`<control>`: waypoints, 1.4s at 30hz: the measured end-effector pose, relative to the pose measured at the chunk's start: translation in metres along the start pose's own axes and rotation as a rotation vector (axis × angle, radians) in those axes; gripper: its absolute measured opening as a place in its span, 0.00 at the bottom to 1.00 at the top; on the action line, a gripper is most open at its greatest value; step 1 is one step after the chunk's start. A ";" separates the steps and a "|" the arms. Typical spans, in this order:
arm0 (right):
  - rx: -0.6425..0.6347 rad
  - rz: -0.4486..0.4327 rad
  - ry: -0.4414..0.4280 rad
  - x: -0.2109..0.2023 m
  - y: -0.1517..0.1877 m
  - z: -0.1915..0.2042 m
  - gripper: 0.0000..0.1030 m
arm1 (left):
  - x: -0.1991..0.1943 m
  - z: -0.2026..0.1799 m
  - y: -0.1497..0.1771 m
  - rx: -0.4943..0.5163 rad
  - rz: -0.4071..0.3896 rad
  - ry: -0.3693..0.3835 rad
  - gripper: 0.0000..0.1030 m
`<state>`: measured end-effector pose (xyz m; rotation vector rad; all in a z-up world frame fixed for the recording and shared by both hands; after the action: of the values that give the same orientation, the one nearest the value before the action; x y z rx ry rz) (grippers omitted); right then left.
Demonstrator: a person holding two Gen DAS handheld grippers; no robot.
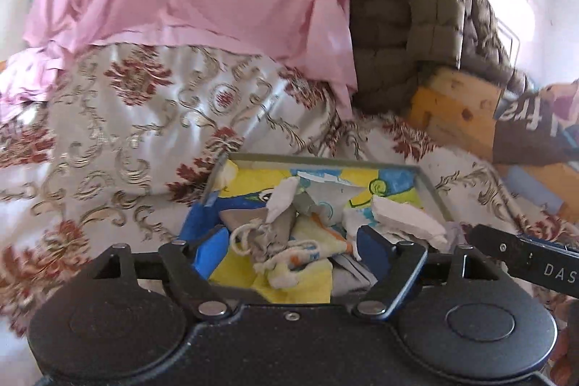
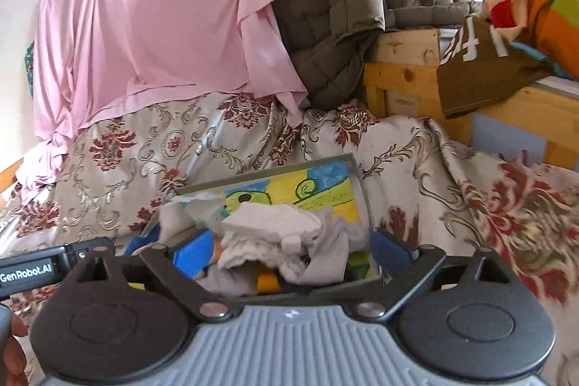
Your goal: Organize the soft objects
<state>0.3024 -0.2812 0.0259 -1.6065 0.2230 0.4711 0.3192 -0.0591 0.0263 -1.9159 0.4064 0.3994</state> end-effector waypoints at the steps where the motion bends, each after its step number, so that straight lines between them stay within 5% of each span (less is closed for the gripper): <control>1: -0.002 -0.003 0.000 -0.008 0.002 0.002 0.96 | -0.012 0.003 0.003 -0.009 -0.011 0.000 0.80; 13: -0.012 -0.014 -0.015 -0.113 0.042 0.037 1.00 | -0.125 0.035 0.045 -0.071 -0.069 -0.014 0.97; 20: -0.019 0.021 -0.022 -0.152 0.066 0.053 1.00 | -0.174 0.049 0.070 -0.065 -0.073 -0.018 0.99; 42: -0.034 0.084 -0.020 -0.190 0.095 0.071 1.00 | -0.223 0.073 0.114 -0.039 -0.029 -0.086 0.99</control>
<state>0.0807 -0.2462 0.0191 -1.6295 0.2695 0.5575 0.0637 -0.0106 0.0085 -1.9327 0.3159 0.4725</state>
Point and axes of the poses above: each gripper's, at about its wrist camera, not at the fingertips, and x roughly the way its jaws point, z to its left, y to its underside, the point moved 2 cm from there along x, roughly the way its jaws point, and after that the axes turned 14 degrees about -x, right-handed, at the moved point
